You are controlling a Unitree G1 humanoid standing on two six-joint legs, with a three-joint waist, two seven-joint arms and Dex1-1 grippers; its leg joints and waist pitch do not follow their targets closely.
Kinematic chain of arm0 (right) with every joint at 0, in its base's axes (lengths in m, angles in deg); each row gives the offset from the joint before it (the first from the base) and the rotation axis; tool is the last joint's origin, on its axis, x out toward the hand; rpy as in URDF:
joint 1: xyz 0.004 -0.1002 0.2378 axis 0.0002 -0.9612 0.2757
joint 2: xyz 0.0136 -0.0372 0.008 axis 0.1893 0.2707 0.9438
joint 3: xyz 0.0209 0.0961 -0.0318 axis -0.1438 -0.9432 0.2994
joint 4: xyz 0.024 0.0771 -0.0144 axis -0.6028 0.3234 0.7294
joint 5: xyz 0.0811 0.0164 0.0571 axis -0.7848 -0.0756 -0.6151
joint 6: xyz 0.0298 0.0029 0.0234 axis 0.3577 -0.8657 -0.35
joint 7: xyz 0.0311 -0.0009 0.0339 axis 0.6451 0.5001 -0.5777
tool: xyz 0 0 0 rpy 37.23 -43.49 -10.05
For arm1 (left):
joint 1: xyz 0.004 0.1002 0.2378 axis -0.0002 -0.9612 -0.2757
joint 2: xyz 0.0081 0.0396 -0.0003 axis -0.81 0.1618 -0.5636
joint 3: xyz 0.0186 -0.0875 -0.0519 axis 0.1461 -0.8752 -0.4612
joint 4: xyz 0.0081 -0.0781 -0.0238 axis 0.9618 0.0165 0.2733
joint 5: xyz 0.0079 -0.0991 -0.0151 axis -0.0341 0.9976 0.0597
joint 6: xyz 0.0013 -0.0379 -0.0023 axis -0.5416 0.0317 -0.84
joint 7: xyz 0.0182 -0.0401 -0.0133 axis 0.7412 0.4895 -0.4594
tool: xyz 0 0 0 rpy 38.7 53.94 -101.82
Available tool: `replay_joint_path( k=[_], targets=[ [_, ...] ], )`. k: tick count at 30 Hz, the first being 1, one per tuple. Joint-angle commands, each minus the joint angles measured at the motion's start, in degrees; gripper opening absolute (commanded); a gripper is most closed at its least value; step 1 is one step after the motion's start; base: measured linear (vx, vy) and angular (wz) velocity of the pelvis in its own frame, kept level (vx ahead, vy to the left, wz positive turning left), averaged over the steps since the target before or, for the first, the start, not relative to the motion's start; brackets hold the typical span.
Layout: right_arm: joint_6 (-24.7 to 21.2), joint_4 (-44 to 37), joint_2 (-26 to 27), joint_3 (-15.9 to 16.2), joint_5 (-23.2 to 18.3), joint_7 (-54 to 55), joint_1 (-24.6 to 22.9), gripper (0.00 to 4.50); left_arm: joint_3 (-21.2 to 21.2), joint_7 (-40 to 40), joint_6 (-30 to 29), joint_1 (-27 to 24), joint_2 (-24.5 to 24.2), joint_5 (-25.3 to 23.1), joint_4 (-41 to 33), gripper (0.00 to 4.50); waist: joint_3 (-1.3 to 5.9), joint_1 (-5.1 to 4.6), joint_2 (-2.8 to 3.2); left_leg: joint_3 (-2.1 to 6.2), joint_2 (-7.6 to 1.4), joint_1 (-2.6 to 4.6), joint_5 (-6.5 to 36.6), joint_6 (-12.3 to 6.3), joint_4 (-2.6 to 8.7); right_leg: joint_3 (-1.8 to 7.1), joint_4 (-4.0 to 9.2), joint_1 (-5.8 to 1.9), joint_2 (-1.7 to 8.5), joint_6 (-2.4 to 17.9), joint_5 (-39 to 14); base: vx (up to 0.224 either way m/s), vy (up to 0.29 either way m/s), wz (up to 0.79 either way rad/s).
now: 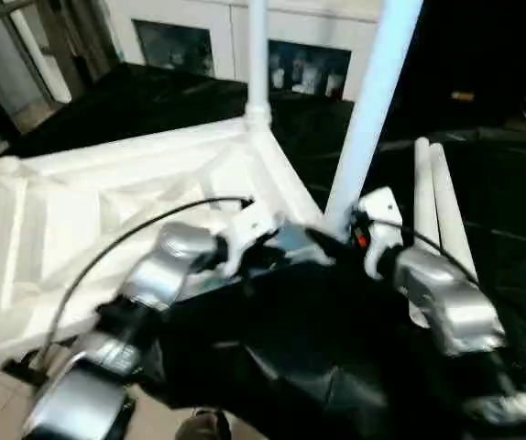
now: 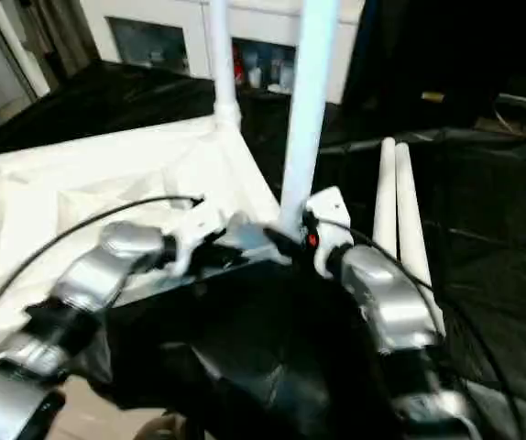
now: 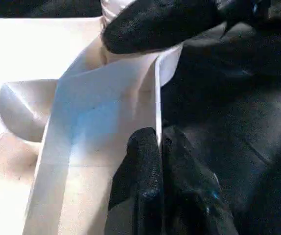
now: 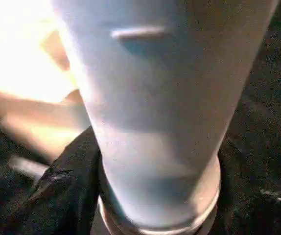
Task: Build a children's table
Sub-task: Rotate leg to tighten
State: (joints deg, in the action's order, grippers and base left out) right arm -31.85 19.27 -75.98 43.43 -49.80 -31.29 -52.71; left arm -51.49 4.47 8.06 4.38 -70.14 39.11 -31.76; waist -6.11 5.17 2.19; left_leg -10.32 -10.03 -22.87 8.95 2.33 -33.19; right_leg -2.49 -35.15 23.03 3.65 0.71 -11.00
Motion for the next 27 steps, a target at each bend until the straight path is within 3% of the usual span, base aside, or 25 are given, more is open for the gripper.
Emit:
replay_joint_path(
  k=[1, 3, 5, 6, 9, 12, 15, 22, 24, 27],
  targets=[
    [-0.1, 9.1, 5.2, -0.5, 1.7, 10.1, 1.5, 2.74, -2.9, -9.5, -1.2, 4.1, 4.6, 0.3, 3.6, 0.0, 3.94, -0.23, -0.61, 1.19, -2.82, 2.12, 15.2, 0.45, 3.98, 2.68, 5.38, -1.51, 5.16, 12.2, -18.0, 0.0, 0.0, 0.0],
    [0.7, 10.2, 6.3, -0.9, 1.5, 10.9, 2.1, 2.74, -2.9, -10.0, -0.7, 4.4, 5.3, 0.2, 3.9, 0.0, 4.01, 0.07, -0.74, 1.37, -2.83, 1.94, 15.2, 0.31, 4.09, 2.59, 5.54, -1.93, 5.35, 11.3, -18.8, 0.0, 0.0, 0.0],
    [1.7, 11.2, 7.5, -1.2, 1.1, 10.8, 2.8, 3.3, -2.7, -9.6, 0.2, 4.7, 6.2, 0.0, 4.1, 0.0, 4.12, 0.08, -0.71, 1.4, -2.97, 1.7, 14.1, -0.42, 4.2, 2.6, 5.31, -2.01, 5.17, 10.9, -16.0, 0.0, 0.0, 0.0],
    [1.8, 10.8, 7.8, -0.9, 1.1, 9.6, 2.9, 3.3, -1.9, -8.2, 1.7, 4.5, 6.4, -0.2, 3.7, 0.0, 4.23, -0.04, -1.26, 1.31, -2.93, 1.5, 13.2, -1.15, 4.19, 2.56, 5.11, -2.18, 5.08, 11.0, -14.2, 0.0, 0.0, 0.0],
    [2.3, 10.7, 7.6, -0.5, 1.7, 8.7, 3.1, 3.65, -1.0, -6.7, 3.2, 4.0, 6.1, -0.1, 3.0, 0.0, 4.44, 0.09, -1.05, 1.24, -2.91, 1.36, 11.0, -2.31, 3.96, 2.54, 4.82, -2.33, 5.19, 11.6, -11.3, 0.0, 0.0, 0.0],
    [3.0, 9.9, 6.8, 0.3, 2.0, 6.6, 3.2, 3.65, -0.5, -4.5, 4.7, 3.3, 5.4, 0.3, 2.3, 0.0, 4.32, -0.04, -0.92, 1.2, -2.89, 1.27, 10.9, -2.69, 3.97, 2.5, 4.73, -2.36, 5.11, 11.9, -10.7, 0.0, 0.0, 0.0],
    [2.4, 6.6, 4.8, 1.4, 1.3, 2.9, 2.1, 3.65, 0.5, -1.7, 5.1, 2.0, 4.4, 0.8, 1.2, 0.0, 4.25, 0.04, -1.03, 1.2, -2.95, 1.25, 10.8, -3.07, 3.99, 2.54, 4.75, -2.46, 5.07, 11.7, -10.5, 0.0, 0.0, 0.0],
    [0.2, -3.0, -3.9, 3.8, -0.1, -9.6, -2.0, 3.65, 2.1, 6.7, 8.6, -1.4, 0.4, 1.9, -3.5, 0.0, 4.45, 0.3, -0.91, 1.15, -3.11, 1.2, 7.7, -5.33, 3.58, 2.47, 4.08, -2.69, 4.93, 13.5, -3.8, 0.0, 0.0, 0.0],
    [0.0, -5.8, -7.6, 4.1, -0.9, -14.3, -3.2, 3.65, 2.2, 8.9, 9.0, -2.3, -0.9, 2.3, -4.7, 0.0, 4.3, 0.45, -0.68, 1.15, -3.23, 1.25, 8.7, -5.37, 3.62, 2.46, 4.11, -2.66, 5.02, 13.9, -4.5, 0.0, 0.0, 0.0],
    [0.0, -7.9, -10.9, 4.5, -1.2, -18.3, -4.2, 3.65, 2.6, 11.2, 9.1, -3.2, -2.2, 2.7, -6.1, 0.0, 4.1, 0.58, -0.81, 1.13, -3.32, 1.27, 10.3, -5.0, 3.76, 2.5, 4.37, -2.61, 5.08, 13.9, -7.2, 0.0, 0.0, 0.0]
  ],
)
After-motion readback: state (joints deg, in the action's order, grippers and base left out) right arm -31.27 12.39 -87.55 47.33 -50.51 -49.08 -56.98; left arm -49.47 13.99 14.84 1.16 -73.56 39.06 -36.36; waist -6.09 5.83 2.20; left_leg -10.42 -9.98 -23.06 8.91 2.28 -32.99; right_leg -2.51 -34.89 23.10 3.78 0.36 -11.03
